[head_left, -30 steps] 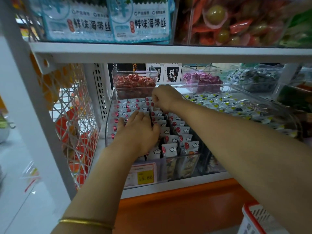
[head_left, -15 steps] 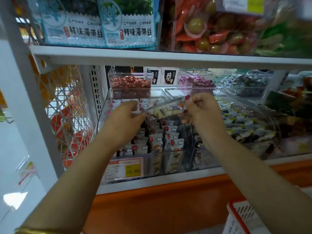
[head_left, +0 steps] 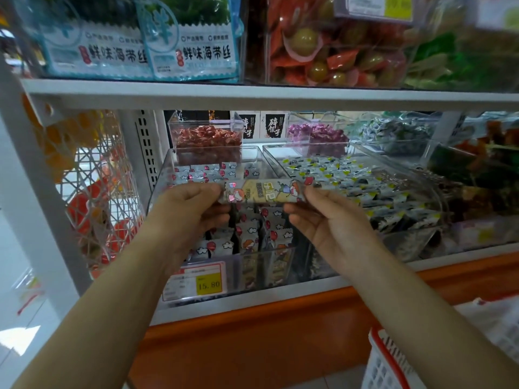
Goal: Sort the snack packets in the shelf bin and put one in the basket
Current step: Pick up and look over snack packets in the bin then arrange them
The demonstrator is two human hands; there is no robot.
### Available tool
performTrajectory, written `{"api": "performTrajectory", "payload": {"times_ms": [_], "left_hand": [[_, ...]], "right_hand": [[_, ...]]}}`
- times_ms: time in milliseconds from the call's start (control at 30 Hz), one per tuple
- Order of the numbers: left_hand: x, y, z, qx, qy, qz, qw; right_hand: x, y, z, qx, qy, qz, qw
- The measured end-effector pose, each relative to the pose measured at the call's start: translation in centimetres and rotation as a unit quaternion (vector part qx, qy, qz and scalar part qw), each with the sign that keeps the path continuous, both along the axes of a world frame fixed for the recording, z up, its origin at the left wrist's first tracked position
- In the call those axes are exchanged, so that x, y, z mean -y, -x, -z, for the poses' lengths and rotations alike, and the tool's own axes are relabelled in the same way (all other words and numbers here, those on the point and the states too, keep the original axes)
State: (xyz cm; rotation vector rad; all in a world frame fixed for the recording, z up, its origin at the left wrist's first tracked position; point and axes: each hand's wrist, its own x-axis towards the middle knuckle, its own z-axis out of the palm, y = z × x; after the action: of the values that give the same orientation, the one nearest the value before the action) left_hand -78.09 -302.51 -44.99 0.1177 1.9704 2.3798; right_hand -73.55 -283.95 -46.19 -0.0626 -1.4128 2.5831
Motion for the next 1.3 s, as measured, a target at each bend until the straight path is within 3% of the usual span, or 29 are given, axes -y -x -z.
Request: {"api": "performTrajectory", "payload": {"times_ms": [100, 233, 400, 533, 667, 833, 1000, 1300], "left_hand": [[-0.1, -0.1, 0.0, -0.02, 0.02, -0.028, 0.999], [-0.1, -0.2, -0.3, -0.012, -0.054, -0.015, 0.998], [-0.2, -0.3, -0.4, -0.016, -0.078, 0.005, 0.997], [-0.3, -0.3, -0.4, 0.032, -0.104, 0.039, 0.993], [-0.4, -0.3, 0.1, 0.028, -0.055, 0.057, 0.996], [-0.4, -0.3, 0.0, 0.017, -0.02, 0.063, 0.998], [-0.4, -0.8, -0.2, -0.04, 0.032, 0.1, 0.994], [-0.8, -1.9, -0.6, -0.149, 0.185, 0.136, 0.962]], "right_hand": [[0.1, 0.2, 0.1, 0.004, 0.036, -0.018, 0.999], [0.0, 0.4, 0.3, 0.007, 0.058, -0.018, 0.998], [-0.3, 0.4, 0.5, -0.031, -0.023, 0.042, 0.998], [-0.3, 0.4, 0.8, -0.074, -0.129, 0.069, 0.987], [0.0, 0.2, 0.9, -0.088, -0.191, 0.074, 0.975], [0.2, 0.0, 0.7, -0.078, -0.199, 0.076, 0.974], [0.1, -0.1, 0.9, -0.101, -0.329, 0.097, 0.934], [-0.3, -0.1, 0.6, -0.084, -0.329, 0.15, 0.928]]}}
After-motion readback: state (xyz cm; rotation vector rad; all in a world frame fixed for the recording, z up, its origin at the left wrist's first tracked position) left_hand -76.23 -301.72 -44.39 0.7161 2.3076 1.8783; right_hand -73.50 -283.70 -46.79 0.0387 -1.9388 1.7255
